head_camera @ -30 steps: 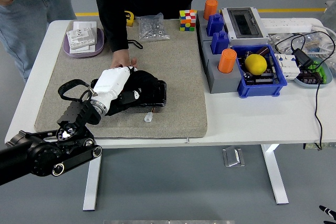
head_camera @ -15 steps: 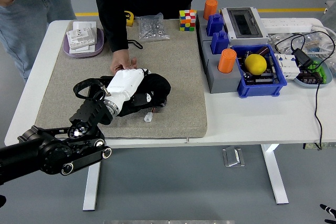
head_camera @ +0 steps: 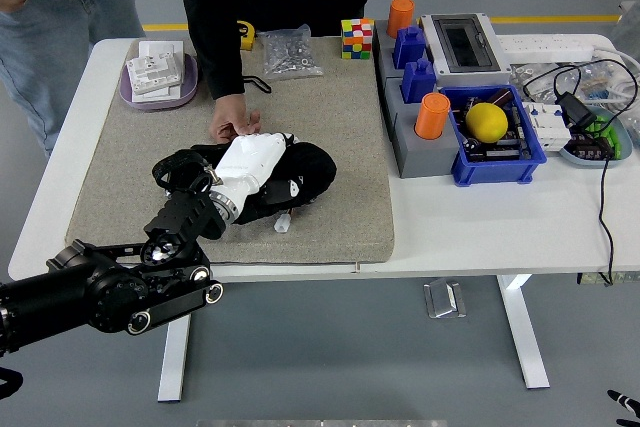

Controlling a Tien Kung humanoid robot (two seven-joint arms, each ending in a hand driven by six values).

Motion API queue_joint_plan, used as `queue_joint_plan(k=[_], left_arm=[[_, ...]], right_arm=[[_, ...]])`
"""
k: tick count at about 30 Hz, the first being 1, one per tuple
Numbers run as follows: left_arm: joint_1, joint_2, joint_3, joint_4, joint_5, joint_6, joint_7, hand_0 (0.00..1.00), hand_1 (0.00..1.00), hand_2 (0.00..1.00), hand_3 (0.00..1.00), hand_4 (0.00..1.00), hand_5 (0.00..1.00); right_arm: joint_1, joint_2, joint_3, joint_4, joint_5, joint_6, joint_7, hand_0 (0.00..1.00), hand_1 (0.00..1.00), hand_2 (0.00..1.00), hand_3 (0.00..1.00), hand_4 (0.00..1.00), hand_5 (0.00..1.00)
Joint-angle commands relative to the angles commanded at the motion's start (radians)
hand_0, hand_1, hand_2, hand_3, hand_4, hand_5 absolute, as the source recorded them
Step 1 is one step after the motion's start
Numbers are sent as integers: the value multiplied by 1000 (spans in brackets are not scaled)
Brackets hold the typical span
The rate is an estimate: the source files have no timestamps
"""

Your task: Pick the rag up,wipe the panel,place it on the desk

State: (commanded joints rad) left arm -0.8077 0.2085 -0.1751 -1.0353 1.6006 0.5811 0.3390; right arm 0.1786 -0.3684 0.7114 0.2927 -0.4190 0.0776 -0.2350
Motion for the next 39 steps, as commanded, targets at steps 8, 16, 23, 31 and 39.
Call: queue_joint_plan(k=[8,16,23,31,39], left_arm=[[13,23,-43,-18,27,-2,10,193,88,531,512,302,2],[31,53,-78,-22,42,-4,11,193,88,531,511,301,2],[52,82,-106,-19,52,-5,10,193,88,530,511,302,2],[80,110,-133,-6,53,-6,8,193,88,531,510,300,2],[110,150,-172,-3,64,-9,8,194,86,530,510,300,2]], right_arm=[[2,4,7,0,-4,-4,2,768,597,708,647,998,586],[-4,8,17,-2,-7,-5,4,769,597,707,647,998,586],[-10,11,24,-3,-11,-6,5,769,596,707,647,998,585],[-14,16,26,-3,-11,-7,6,769,595,707,647,998,586],[-17,17,31,-4,-11,-8,6,769,594,707,647,998,587]])
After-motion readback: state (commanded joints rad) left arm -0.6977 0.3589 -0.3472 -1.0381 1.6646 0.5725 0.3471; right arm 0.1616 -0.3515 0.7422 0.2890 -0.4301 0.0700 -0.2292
